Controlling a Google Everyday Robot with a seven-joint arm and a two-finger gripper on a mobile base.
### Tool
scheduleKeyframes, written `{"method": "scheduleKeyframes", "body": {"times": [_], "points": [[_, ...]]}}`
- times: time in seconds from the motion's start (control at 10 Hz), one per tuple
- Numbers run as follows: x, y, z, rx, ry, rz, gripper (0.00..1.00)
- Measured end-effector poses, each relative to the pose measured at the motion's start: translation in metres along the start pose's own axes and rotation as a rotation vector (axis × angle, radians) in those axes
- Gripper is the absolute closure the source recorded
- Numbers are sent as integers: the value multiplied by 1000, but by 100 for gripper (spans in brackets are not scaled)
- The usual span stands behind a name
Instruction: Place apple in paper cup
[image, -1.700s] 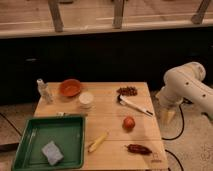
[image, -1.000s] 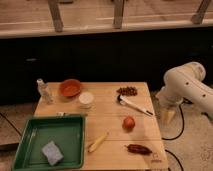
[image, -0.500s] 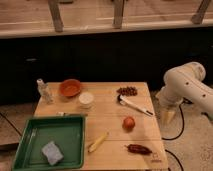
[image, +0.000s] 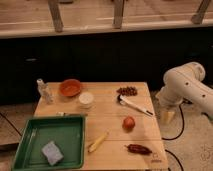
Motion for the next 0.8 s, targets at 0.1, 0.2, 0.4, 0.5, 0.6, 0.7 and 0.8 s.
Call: {"method": "scheduleKeyframes", "body": {"times": [0.1, 0.2, 0.4, 0.5, 0.6, 0.7, 0.8], "points": [[-15, 0, 4, 0, 5, -31, 20], [-32, 1, 9, 0, 11, -62, 20], [-51, 1, 15, 0, 19, -111, 20], [-54, 2, 19, -1, 19, -134, 20], [-63, 3, 26, -3, 19, -173, 20], [-69, 3, 29, -4, 18, -195, 20], [-73, 4, 32, -4, 17, -209, 20]]}}
